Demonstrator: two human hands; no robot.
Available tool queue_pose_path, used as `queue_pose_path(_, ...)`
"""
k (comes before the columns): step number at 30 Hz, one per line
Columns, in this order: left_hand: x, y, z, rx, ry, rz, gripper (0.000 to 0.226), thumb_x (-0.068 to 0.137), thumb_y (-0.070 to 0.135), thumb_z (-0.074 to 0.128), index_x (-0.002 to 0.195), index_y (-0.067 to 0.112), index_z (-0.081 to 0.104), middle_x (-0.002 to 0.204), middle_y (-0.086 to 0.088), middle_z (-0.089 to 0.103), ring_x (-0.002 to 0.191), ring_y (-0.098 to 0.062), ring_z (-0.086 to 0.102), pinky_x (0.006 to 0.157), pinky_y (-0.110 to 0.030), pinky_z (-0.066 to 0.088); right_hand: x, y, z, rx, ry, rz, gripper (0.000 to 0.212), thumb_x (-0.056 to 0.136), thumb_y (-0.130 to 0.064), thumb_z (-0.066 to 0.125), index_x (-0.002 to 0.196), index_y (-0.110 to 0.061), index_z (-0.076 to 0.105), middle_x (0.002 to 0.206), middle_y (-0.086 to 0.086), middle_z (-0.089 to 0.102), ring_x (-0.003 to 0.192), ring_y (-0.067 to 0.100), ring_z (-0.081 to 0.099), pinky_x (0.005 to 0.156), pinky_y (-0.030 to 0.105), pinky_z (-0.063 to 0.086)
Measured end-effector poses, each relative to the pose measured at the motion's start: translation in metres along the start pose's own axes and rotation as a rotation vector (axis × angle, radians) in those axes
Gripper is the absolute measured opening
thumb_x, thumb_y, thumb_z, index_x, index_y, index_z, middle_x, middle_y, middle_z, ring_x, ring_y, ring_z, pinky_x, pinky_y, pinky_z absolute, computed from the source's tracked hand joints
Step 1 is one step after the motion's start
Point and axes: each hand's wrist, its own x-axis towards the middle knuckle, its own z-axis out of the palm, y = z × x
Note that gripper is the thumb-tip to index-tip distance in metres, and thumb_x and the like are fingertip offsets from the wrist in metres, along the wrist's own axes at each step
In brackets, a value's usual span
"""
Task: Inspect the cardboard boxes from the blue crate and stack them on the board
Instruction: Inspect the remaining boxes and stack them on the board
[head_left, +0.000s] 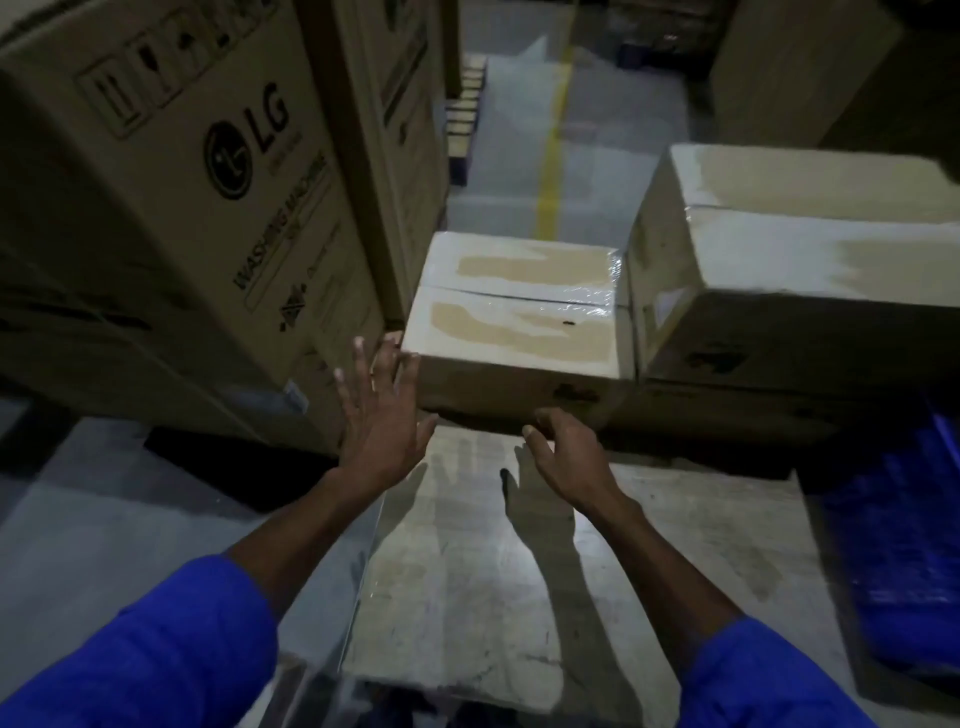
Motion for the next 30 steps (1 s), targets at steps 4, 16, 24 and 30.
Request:
queue_pose_path(4,-0.041,-0.017,0.009,0.094,-0.036,-0.045,0.091,0.09,0.051,0.066,0.162,0.015,0.024,0.171,-0.017,0.0,0.155,-0.046,-0.011,0.118,-0.072,0.0,-0.007,-0.014,0.027,-0.067,-0.087,-0.057,0.044,0.104,-0.036,0.056,0.138,-0.01,0.061,0.137,0.014,0.064,0.127,0.033,0.057,0.105,0.046,0.047)
queue_pose_path(16,-0.15,-0.111,-0.008,0.036,0.02,-0.265,0.078,0.088,0.042,0.074,0.152,0.01,0.042,0.165,-0.02,0.019,0.155,-0.047,0.002,0.115,-0.077,0.012,-0.049,-0.095,0.097,-0.091,-0.222,-0.195,0.052,0.102,-0.046,0.047,0.14,-0.013,0.06,0.139,0.013,0.063,0.13,0.033,0.054,0.109,0.047,0.044)
queue_pose_path(24,-0.318,-0.231,-0.005,-0.096,-0.045,-0.573,0.07,0.098,0.042,0.059,0.157,0.012,0.034,0.166,-0.017,0.016,0.155,-0.04,-0.004,0.118,-0.071,0.005,-0.122,-0.201,0.209,-0.184,-0.367,-0.397,0.037,0.105,-0.029,0.056,0.133,-0.006,0.065,0.133,0.017,0.068,0.119,0.036,0.063,0.101,0.043,0.049)
queue_pose_path(30,-0.436,-0.295,-0.007,-0.197,-0.057,-0.8,0.065,0.101,0.043,0.054,0.156,0.013,0.034,0.165,-0.017,0.02,0.155,-0.041,-0.003,0.118,-0.068,0.007,-0.193,-0.245,0.297,-0.241,-0.533,-0.497,0.038,0.106,-0.027,0.056,0.133,-0.001,0.064,0.134,0.017,0.067,0.123,0.034,0.062,0.103,0.039,0.047)
